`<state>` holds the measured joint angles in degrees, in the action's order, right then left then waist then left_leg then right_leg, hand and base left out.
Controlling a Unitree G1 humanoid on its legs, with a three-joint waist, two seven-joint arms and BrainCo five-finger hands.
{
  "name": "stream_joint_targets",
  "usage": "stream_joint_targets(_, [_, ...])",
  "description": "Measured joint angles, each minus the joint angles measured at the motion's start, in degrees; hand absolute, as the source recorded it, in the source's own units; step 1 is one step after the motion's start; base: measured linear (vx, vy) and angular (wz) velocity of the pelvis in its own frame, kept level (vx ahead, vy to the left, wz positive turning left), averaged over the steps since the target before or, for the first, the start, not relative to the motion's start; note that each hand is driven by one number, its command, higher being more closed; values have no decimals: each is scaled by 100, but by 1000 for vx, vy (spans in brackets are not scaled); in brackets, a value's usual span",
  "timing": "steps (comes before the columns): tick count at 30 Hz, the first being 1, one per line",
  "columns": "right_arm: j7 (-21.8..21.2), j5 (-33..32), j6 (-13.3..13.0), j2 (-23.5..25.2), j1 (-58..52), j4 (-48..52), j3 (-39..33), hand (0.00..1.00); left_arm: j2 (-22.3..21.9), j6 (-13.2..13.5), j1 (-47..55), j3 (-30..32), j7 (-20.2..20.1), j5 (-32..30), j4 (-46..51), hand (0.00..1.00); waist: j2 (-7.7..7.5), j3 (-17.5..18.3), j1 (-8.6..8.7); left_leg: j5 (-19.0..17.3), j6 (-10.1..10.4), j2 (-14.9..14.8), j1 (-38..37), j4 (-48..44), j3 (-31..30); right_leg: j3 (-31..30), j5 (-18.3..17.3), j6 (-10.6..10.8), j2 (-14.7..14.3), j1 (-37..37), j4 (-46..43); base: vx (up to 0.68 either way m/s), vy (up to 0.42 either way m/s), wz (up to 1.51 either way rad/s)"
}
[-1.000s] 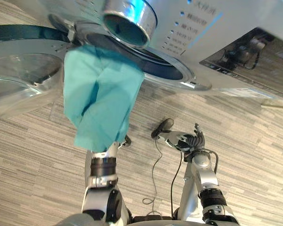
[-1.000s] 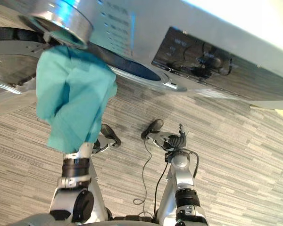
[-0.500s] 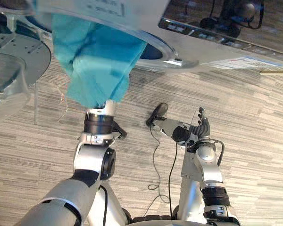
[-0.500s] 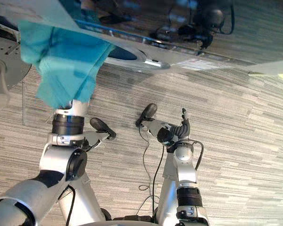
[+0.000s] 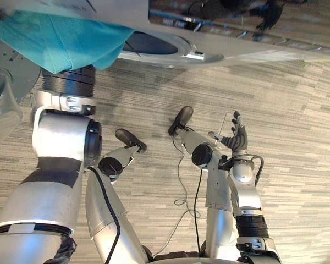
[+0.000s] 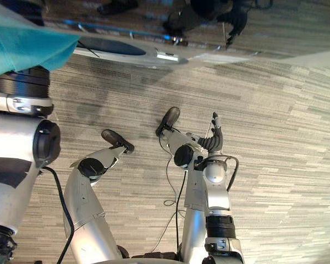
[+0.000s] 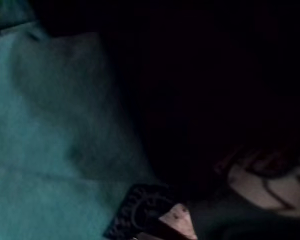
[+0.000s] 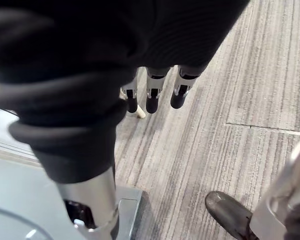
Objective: Pick up the laundry basket with both hands and put the clothes into the washing machine.
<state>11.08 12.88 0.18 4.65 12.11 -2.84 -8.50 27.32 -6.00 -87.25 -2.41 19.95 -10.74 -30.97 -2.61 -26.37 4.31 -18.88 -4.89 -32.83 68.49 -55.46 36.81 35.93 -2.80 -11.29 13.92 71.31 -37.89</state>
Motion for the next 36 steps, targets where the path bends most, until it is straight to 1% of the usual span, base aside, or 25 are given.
stream_joint_targets(1, [0,-5,-72,2,-112,-11,-10,0,115,-103,-23,-36,-44,-528,-113,0,0,0,6,2,-1,17,0,65,27,5,61,31,-29,-15,114,-29,47,-9])
stream_joint_targets(3, [-1,-140,-156,1,-482,-63,-15,0,167,-162,-6,-34,-304,-1233,-316,0,0,0,3,70,-36,34,-4,117,28,35,124,16,-50,-63,203,-18,41,-1])
stream_joint_targets(6, [-15,-168,-157,-36,-766,-358,-52,0,125,-165,372,53,-607,-1724,-596,0,0,0,21,107,-2,77,-137,214,32,44,134,8,-62,-194,263,1,11,5])
stream_joint_targets(8, [-16,-179,-157,-37,-814,-460,-63,0,63,-174,662,91,-686,-1804,-732,0,-11,5,44,124,30,93,-240,292,58,55,145,25,-94,-295,377,0,0,0])
stream_joint_targets(10, [-19,-206,-161,-41,-816,-490,-59,0,-138,-188,986,276,-772,-1792,-897,0,-15,7,52,138,55,99,-359,389,98,63,170,63,-154,-414,509,0,0,0])
stream_joint_targets(11, [-23,-223,-181,-44,-815,-476,-52,0,-276,-224,1133,445,-792,-1695,-1027,0,-30,15,54,152,79,106,-423,445,130,59,188,76,-182,-469,582,0,0,0])
stream_joint_targets(13, [-50,-275,-182,-54,-814,-474,-45,0,-387,-231,1387,742,-882,-1275,-1036,0,-32,14,98,173,106,116,-483,487,135,69,202,59,-196,-531,616,17,-5,0])
stream_joint_targets(15, [-125,-353,-135,-66,-814,-483,-37,0,-441,-231,1612,1107,-1003,-434,-1042,0,-34,13,104,187,114,107,-585,518,177,68,208,49,-220,-591,627,36,-9,-4])
stream_joint_targets(16, [-125,-363,-115,-69,-814,-486,-19,0,-449,-228,1643,1191,-1002,-206,-1042,0,-35,12,102,187,115,103,-609,523,193,65,210,47,-225,-606,631,22,-6,-6])
stream_joint_targets(17, [-128,-379,-84,-74,-811,-492,27,0,-446,-227,1654,1288,-1000,246,-1039,0,-35,12,90,187,115,91,-648,531,208,53,212,47,-249,-641,658,18,-7,-6])
stream_joint_targets(18, [-128,-380,-79,-73,-796,-515,52,0,-444,-216,1651,1352,-994,520,-1022,0,-37,11,85,187,115,82,-662,536,208,53,224,50,-270,-665,688,16,-9,-6])
stream_joint_targets(19, [-129,-380,-46,-67,-763,-561,87,0,-451,-185,1647,1428,-981,1010,-1003,0,-42,8,83,193,126,83,-701,566,210,54,246,55,-295,-716,745,0,0,0])
stream_joint_targets(21, [-124,-380,10,-72,-751,-607,160,0,-474,-81,1652,1430,-962,1649,-924,0,-42,8,76,204,143,111,-725,613,207,67,258,74,-301,-757,798,-1,0,5])
stream_joint_targets(22, [-123,-381,19,-63,-740,-687,189,0,-511,47,1715,1439,-926,1934,-769,0,-42,8,70,236,124,156,-724,671,207,77,268,89,-284,-760,823,-4,1,10])
stream_joint_targets(24, [-121,-380,30,-62,-737,-772,192,0,-583,195,1934,1451,-843,1971,-585,0,-42,8,31,266,123,193,-738,719,204,84,268,89,-268,-773,834,0,1,8])
stream_joint_targets(25, [-120,-380,31,-64,-736,-786,191,0,-596,214,2022,1461,-835,1968,-544,0,-42,8,5,277,123,196,-741,728,198,93,268,89,-268,-782,838,7,-4,7])
stream_joint_targets(27, [-119,-379,28,-76,-712,-797,182,0,-689,234,2405,1681,-837,1899,-558,0,-54,2,-34,333,142,243,-816,814,198,101,268,89,-250,-839,837,11,-10,10])
stream_joint_targets(29, [-119,-379,28,-88,-640,-864,174,0,-692,242,2662,1823,-864,1890,-556,0,-67,-6,-22,376,147,314,-912,915,236,101,268,89,-215,-896,864,8,-13,12])
stream_joint_targets(31, [-120,-378,31,-147,-566,-957,174,0,-690,243,2967,1928,-876,1815,-557,0,-80,-13,-36,382,158,322,-1034,957,268,86,270,95,-245,-1013,942,2,-19,2])
stream_joint_targets(33, [-119,-378,25,-250,-524,-958,172,0,-675,246,3160,2105,-881,1694,-557,0,-147,-46,-60,384,167,321,-1182,1035,338,44,329,196,-332,-1149,1149,-7,-24,-8])
stream_joint_targets(35, [-118,-377,21,-355,-506,-948,151,0,-655,266,3157,2107,-887,1733,-538,0,-166,-56,-75,407,206,345,-1189,1139,391,40,418,310,-389,-1173,1352,-10,-23,-6])
stream_joint_targets(36, [-119,-376,23,-382,-499,-947,152,0,-644,283,3153,2107,-888,1747,-525,0,-174,-64,-70,410,210,356,-1189,1158,411,39,431,321,-390,-1168,1393,-8,-22,-6])
